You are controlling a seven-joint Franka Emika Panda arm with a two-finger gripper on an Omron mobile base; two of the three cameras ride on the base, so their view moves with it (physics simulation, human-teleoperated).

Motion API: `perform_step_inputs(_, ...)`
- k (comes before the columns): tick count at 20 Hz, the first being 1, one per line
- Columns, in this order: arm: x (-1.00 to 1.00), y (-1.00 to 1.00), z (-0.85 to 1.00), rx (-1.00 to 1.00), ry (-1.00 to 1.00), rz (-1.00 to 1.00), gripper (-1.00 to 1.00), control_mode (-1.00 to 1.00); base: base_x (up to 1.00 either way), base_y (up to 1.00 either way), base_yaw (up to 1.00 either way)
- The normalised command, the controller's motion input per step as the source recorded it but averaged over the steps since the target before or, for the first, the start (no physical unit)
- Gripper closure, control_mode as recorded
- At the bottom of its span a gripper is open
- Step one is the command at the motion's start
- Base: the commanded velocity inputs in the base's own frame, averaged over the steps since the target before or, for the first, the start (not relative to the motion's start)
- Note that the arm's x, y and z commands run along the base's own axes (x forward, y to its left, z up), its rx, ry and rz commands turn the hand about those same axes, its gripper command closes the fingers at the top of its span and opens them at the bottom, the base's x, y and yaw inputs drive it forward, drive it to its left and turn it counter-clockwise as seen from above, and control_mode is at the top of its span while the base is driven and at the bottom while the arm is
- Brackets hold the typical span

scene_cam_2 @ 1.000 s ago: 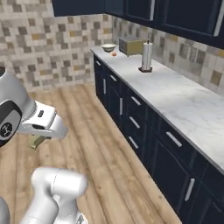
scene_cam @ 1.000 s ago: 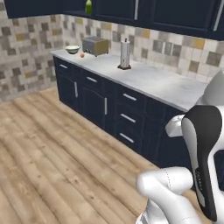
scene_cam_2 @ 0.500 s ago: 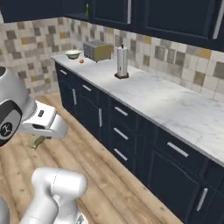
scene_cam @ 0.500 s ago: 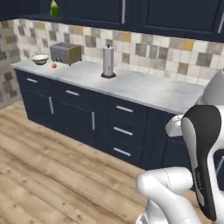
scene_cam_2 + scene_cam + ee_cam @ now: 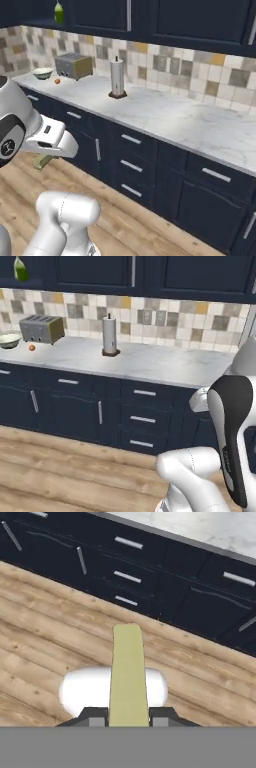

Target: Pick the egg and butter from the fridge and place them by the bowl for mixing.

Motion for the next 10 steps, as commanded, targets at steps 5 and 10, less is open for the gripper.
perform_step_inputs(5,0.0,0.0,0.0,0.0,0.0,0.0,1.0,1.0,0.46,1.0,-0.51)
perform_step_inputs(10,0.0,0.0,0.0,0.0,0.0,0.0,1.0,1.0,0.52,1.0,-0.5)
